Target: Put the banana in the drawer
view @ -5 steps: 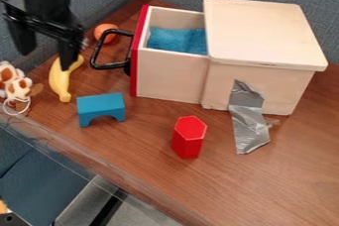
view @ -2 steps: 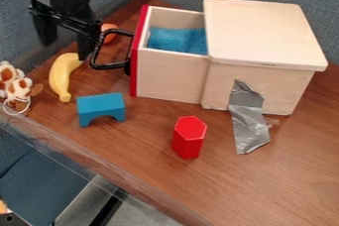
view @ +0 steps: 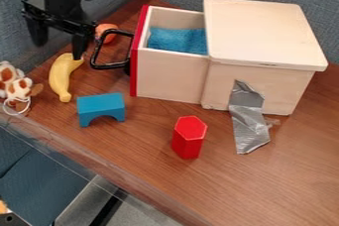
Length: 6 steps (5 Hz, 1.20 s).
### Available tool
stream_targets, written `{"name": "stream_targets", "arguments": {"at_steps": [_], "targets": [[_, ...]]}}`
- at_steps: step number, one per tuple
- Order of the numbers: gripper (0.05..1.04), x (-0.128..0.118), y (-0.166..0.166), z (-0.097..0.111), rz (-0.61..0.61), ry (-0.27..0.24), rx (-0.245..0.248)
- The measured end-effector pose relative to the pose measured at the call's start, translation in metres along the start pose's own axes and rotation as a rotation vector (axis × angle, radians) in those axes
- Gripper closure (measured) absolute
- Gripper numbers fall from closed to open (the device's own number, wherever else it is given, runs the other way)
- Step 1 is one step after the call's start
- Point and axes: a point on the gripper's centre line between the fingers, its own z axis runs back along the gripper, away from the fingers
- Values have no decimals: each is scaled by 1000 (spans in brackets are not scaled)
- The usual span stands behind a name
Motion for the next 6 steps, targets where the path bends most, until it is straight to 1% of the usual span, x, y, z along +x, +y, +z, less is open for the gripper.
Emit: {"name": "stream_targets", "arguments": {"at_steps": [1,2,3,4,5,6], "targets": [[84,-3,-1,-12,7,21,1],[84,-6,-3,-18,24,17,1],[84,-13,-4,-30,31,33,11],[84,-16,-4,-39,35,43,17],[133,-19,-6,-47,29,54,13],[420,-22,-4,-52,39,74,2]]}}
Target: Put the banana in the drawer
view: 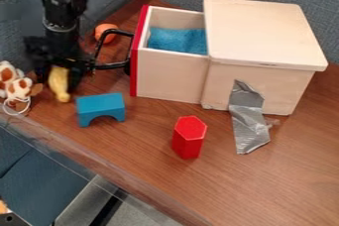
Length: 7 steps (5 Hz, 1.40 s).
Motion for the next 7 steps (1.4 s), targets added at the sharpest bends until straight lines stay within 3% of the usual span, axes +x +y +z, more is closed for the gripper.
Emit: {"name": "stream_targets", "arguments": {"at_steps": [1,2,3,5,7], "targets": [[536,-1,4,0,0,7,6],[536,-6,2,1,1,43,-15],[537,6,3,35,20,-1,-38],[537,15,-9,107,6,-38,-79],[537,24,-52,178,-85,-67,-161]]}}
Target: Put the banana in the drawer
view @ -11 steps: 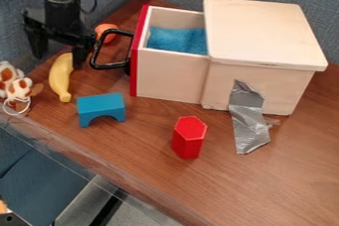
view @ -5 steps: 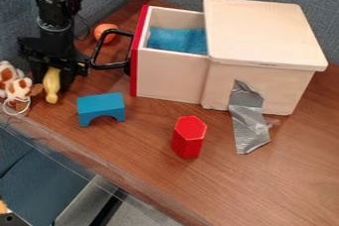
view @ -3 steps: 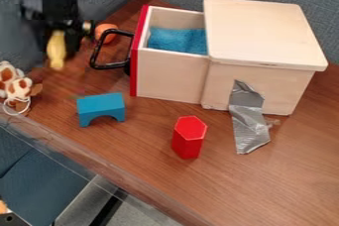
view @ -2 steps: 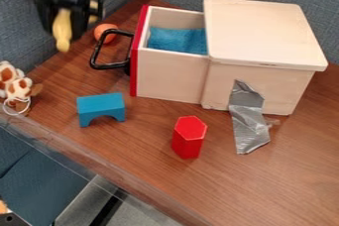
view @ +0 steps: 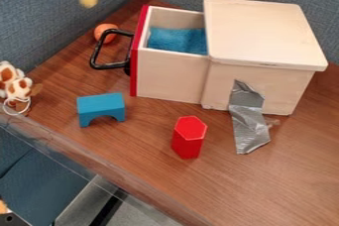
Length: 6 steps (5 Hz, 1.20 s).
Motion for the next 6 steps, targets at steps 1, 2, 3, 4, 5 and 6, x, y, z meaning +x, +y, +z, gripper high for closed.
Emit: {"name": "stream_targets", "arguments": {"at_steps": [1,2,3,4,5,6], "targets": [[537,16,-29,12,-32,-11,-33],[537,27,-52,4,-70,-12,-42],[537,38,-71,-2,-89,-20,-44],[537,43,-80,-12,-94,-14,-26],[537,43,-78,-16,-69,-23,-6],[537,36,-75,-26,-51,7,10]]}}
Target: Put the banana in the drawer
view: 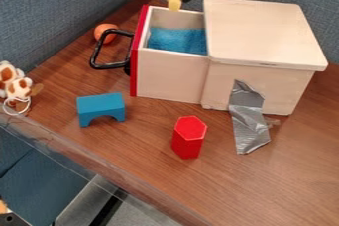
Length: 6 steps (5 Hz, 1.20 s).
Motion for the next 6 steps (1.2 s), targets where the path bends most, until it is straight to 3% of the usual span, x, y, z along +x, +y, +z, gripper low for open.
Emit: {"name": "stream_targets", "arguments": {"at_steps": [1,4,5,6], "targets": [[537,-7,7,-13,14,26,13],[537,-10,12,-31,5,37,28],[469,-1,8,-40,7,39,22],[174,4,3,-33,5,24,34]]}}
